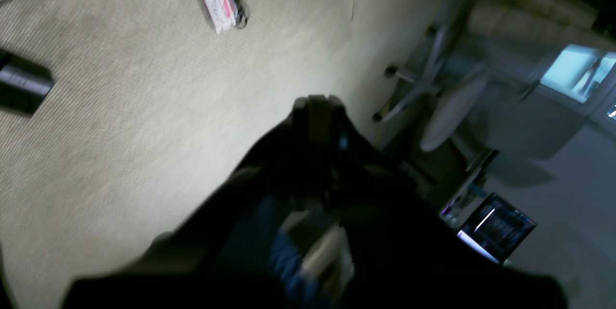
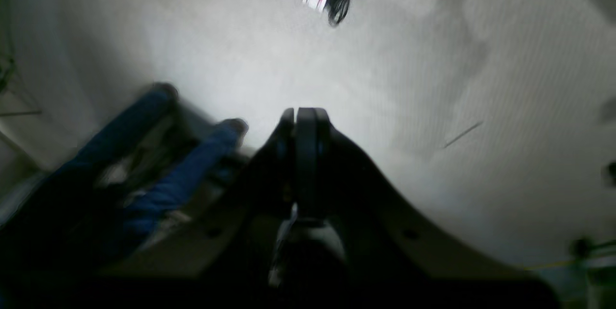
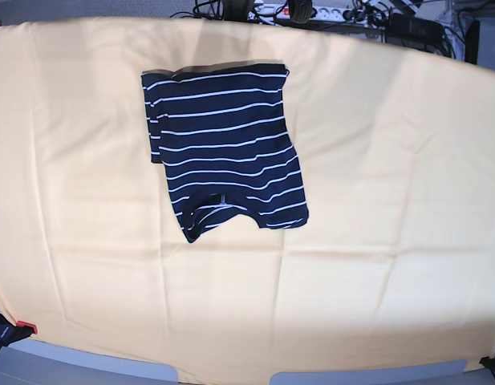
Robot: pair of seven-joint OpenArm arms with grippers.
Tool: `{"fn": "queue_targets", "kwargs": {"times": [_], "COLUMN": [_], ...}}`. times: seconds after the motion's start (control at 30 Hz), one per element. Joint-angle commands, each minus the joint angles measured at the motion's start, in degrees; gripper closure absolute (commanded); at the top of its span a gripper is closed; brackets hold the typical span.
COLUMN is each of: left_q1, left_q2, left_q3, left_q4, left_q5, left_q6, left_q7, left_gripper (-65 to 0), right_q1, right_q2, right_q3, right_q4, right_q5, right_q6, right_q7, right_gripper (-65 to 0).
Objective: Fold the T-shirt properly
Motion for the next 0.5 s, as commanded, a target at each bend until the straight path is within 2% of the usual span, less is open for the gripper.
{"fn": "queue_targets", "kwargs": {"times": [0.0, 0.1, 0.17, 0.3, 0.37, 0.47], "left_q1": [-0.59, -4.31, -6.49, -10.29, -12.28, -15.19], "left_q2": [0.11, 2.67, 3.96, 5.86, 6.43, 7.23], "left_q3": [-0.22, -0.22, -0.22, -0.2, -0.2, -0.2], "left_q4": [-1.42, -6.27, -8.98, -14.12, -16.94, -22.01], "left_q5": [0.44, 3.63, 6.82, 16.48, 21.9, 27.91], "left_q6": [-0.55, -0.52, -0.5, -0.52, -0.44, 0.68], "left_q7": [-1.03, -5.81, -10.88, -22.1, -27.23, -33.64], "left_gripper": [0.0, 0.0, 0.0, 0.0, 0.0, 0.0], "right_q1": [0.35, 5.05, 8.44, 15.04, 18.29, 22.75], "right_q2": [-0.28, -2.25, -3.72, -6.93, -7.96, -8.76], "right_q3": [-0.72, -2.64, -3.32, -3.3, -3.3, -3.3], "right_q4": [-0.57, -5.42, -9.88, -21.03, -27.23, -36.3], "right_q5": [-0.76, -3.48, -4.24, -6.71, -8.87, -13.05], "right_q6": [0.0, -0.92, -0.9, -0.68, -0.68, 0.46], "right_q7": [0.98, 3.82, 6.05, 11.04, 14.97, 24.39], "right_gripper": [0.0, 0.0, 0.0, 0.0, 0.0, 0.0]}}
